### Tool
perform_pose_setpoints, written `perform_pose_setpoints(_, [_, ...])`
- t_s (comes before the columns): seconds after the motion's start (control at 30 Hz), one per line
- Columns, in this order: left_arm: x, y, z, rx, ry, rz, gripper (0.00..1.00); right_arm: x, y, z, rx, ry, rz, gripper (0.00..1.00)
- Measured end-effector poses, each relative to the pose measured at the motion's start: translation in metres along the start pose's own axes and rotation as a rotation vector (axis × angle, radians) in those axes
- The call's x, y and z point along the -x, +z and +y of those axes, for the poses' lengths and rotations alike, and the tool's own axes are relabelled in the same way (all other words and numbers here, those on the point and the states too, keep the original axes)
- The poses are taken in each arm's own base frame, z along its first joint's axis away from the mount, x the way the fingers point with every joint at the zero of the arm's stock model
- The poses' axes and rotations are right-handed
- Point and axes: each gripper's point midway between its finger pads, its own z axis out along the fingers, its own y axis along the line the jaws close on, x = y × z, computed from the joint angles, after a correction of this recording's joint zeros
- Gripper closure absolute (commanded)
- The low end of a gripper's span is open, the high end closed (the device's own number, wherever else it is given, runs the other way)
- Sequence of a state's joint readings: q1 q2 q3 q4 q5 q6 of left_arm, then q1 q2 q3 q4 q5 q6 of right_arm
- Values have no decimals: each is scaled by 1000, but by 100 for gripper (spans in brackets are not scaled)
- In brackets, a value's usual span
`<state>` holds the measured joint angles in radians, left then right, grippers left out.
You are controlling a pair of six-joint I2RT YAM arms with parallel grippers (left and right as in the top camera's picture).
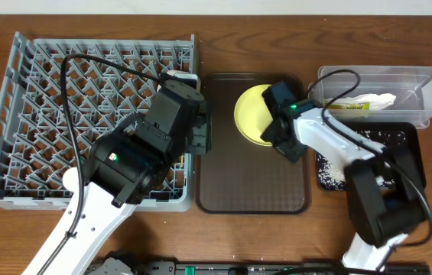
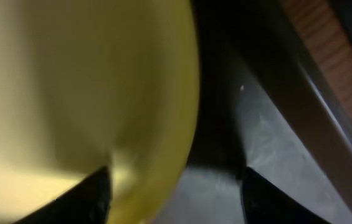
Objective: Sort waste into correct bins and load items into the dishwasher
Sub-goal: 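Grasp the yellow plate's edge with the right gripper and lift it, then hand the yellow plate from the right gripper to the left gripper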
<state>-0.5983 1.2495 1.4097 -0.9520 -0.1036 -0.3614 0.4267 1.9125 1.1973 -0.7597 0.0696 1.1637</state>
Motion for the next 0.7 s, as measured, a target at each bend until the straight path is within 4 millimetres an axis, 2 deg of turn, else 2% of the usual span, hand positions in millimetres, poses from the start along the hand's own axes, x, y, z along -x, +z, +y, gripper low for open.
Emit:
perform_pose_setpoints(0.1, [-1, 0, 0, 1, 0, 2, 39, 5, 2, 5, 17, -7, -14, 95])
perform_pose_setpoints(0.13, [-1, 0, 0, 1, 0, 2, 38, 7, 1, 5, 19, -15, -19, 99])
perform_pose_setpoints(0.4, [0, 0, 0, 0, 0, 2, 34, 20, -13, 1, 41, -103, -34, 99])
perform_pose_setpoints(0.53, [0, 0, 0, 0, 0, 1, 31, 38, -45, -1, 108, -153, -83, 99])
perform_pose_setpoints(0.57, [0, 0, 0, 0, 0, 0, 29, 47, -62, -1, 147, -181, -114, 99])
perform_pose_setpoints(0.6, [0, 0, 0, -1, 1, 0, 26, 50, -68, -1, 164, -189, -124, 99])
perform_pose_setpoints(0.7, [3, 0, -2, -11, -1, -10, 18, 63, -107, 4, 282, -281, -183, 99])
